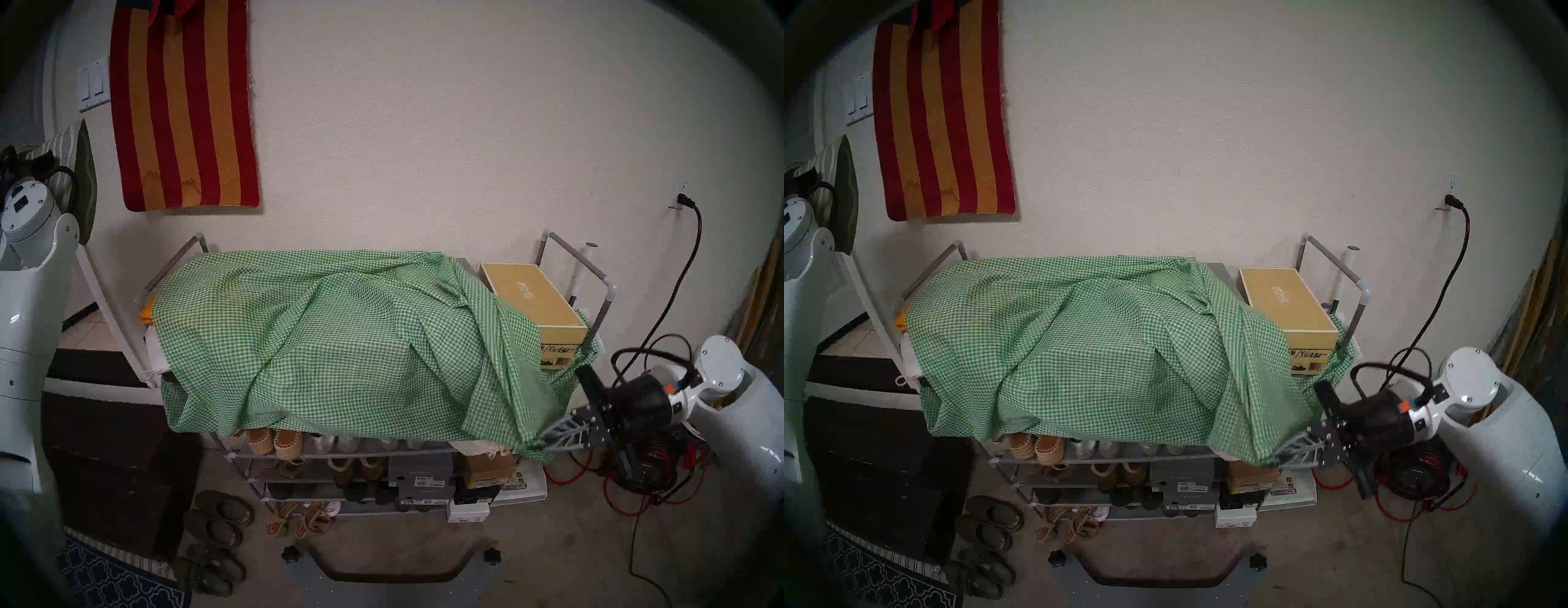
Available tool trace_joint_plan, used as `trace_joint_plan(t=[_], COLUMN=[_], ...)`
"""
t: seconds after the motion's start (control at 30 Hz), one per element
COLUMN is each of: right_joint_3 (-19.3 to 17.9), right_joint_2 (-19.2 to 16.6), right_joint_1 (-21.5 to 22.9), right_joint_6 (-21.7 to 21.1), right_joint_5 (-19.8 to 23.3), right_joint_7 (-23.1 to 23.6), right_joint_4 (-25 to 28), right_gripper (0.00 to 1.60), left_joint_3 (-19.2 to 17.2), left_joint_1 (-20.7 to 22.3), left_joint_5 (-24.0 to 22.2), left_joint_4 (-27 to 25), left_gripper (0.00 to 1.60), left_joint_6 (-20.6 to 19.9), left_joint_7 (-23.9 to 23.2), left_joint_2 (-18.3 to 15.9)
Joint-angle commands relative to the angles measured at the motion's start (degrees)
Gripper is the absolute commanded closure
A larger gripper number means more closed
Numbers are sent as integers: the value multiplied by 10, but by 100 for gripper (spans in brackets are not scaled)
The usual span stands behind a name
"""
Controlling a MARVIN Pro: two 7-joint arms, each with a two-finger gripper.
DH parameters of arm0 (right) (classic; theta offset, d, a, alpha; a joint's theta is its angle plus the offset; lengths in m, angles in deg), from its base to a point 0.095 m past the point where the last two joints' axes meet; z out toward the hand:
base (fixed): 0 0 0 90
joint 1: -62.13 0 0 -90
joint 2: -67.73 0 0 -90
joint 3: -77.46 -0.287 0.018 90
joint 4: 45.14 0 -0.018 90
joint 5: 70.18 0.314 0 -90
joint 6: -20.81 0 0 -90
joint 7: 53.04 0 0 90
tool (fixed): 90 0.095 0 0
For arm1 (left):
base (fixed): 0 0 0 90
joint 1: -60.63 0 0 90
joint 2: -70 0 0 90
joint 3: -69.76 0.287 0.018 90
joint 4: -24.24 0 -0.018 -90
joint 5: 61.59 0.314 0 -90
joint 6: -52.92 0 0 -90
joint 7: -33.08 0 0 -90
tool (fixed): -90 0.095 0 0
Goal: Lift the object off the cloth, cover the shoe rack with the cloth, put the object back
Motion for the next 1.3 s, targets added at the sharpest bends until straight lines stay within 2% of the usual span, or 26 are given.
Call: trace_joint_plan(t=[0.0,0.23,0.67,0.93,1.13,1.2,1.27], right_joint_3=[87,148,247,292,325,340,350], right_joint_2=[27,66,143,179,207,214,224], right_joint_1=[-48,-31,61,118,163,174,183], right_joint_6=[12,24,28,47,78,81,79], right_joint_5=[-79,-175,-350,-435,-496,-545,-570], right_joint_7=[-1,-20,-44,-42,-23,-45,-53], right_joint_4=[-36,-115,-258,-342,-411,-429,-453], right_gripper=[160,160,160,160,160,160,160], left_joint_3=[-1,-1,-1,-1,-1,-1,-1], left_joint_1=[1,1,1,1,1,1,1], left_joint_5=[0,0,0,0,0,0,0], left_joint_4=[-2,-2,-2,-3,-3,-3,-3], left_gripper=[160,160,160,160,160,160,160], left_joint_6=[0,0,0,-1,-1,-1,-1], left_joint_7=[0,0,0,0,0,0,0], left_joint_2=[-1,-1,-1,-1,-1,-1,-1])
